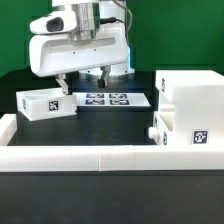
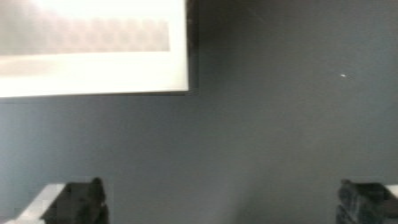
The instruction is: Assemble drawer
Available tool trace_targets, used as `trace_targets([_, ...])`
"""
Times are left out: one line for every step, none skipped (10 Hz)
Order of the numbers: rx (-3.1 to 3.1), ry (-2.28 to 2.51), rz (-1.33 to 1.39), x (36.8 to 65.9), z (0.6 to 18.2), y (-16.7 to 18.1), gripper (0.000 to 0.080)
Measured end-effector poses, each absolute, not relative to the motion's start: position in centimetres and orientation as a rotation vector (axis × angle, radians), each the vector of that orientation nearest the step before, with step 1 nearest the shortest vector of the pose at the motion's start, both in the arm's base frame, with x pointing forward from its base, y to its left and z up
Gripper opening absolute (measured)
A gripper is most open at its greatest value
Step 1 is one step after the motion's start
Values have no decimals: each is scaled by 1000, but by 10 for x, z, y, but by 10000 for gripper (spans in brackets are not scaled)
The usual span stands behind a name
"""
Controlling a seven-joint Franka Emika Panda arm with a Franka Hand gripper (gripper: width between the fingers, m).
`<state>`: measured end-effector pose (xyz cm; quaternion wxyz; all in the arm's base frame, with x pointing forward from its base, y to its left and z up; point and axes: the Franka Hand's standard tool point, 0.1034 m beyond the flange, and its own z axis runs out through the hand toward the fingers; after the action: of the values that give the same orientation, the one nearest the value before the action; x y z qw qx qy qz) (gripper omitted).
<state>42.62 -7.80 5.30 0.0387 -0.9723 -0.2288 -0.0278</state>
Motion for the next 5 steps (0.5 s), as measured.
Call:
trace_targets([-2986, -718, -73, 414, 53, -88, 649])
trace_targets([-3001, -706, -79, 405, 53, -93, 649])
trace_targets([-3012, -715, -88, 393, 51, -97, 649])
trace_targets([-3012, -729, -78, 380, 46, -104, 649])
trace_targets([-3017, -723, -78, 375, 42, -109, 649])
